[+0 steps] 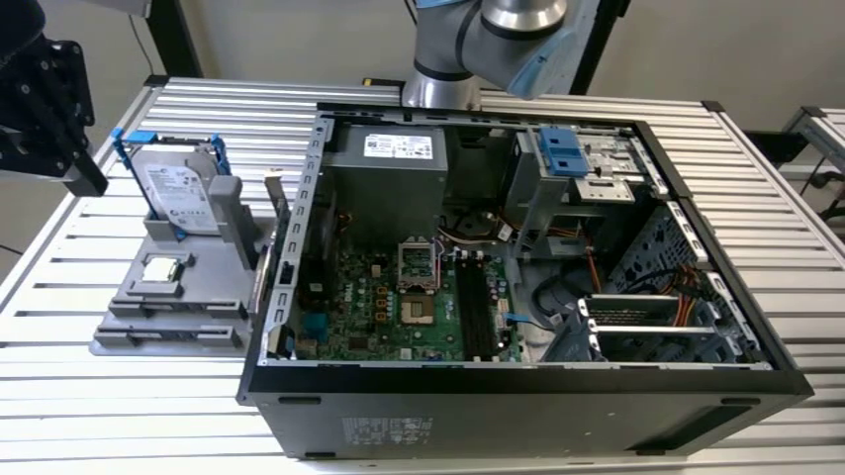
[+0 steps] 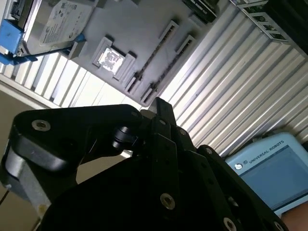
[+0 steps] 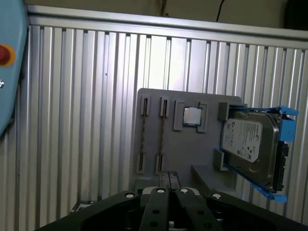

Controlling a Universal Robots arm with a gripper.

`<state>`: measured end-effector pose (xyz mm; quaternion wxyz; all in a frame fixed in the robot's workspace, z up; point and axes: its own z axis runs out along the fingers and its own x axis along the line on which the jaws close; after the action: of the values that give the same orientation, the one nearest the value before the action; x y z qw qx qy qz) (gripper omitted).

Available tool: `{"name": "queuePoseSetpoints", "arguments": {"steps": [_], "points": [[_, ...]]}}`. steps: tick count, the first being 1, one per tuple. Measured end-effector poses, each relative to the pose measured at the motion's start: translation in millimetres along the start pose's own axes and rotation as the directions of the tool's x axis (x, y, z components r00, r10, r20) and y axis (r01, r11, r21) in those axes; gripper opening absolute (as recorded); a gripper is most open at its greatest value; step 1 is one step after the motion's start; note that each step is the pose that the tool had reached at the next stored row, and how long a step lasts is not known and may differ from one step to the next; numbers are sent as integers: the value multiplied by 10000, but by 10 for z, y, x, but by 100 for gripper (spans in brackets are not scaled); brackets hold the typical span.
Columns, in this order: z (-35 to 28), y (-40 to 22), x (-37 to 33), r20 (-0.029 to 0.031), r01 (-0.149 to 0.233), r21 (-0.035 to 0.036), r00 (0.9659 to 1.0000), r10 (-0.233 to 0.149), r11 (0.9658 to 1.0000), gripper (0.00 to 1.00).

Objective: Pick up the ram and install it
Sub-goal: 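Pick up the ram and move it above insertion slot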

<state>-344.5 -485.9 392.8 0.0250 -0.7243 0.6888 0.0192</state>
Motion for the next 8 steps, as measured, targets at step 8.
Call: {"name": "queuePoseSetpoints", "arguments": {"steps": [8], "points": [[0, 0, 0, 1, 33, -2, 10000, -33, 10000, 0]]}}
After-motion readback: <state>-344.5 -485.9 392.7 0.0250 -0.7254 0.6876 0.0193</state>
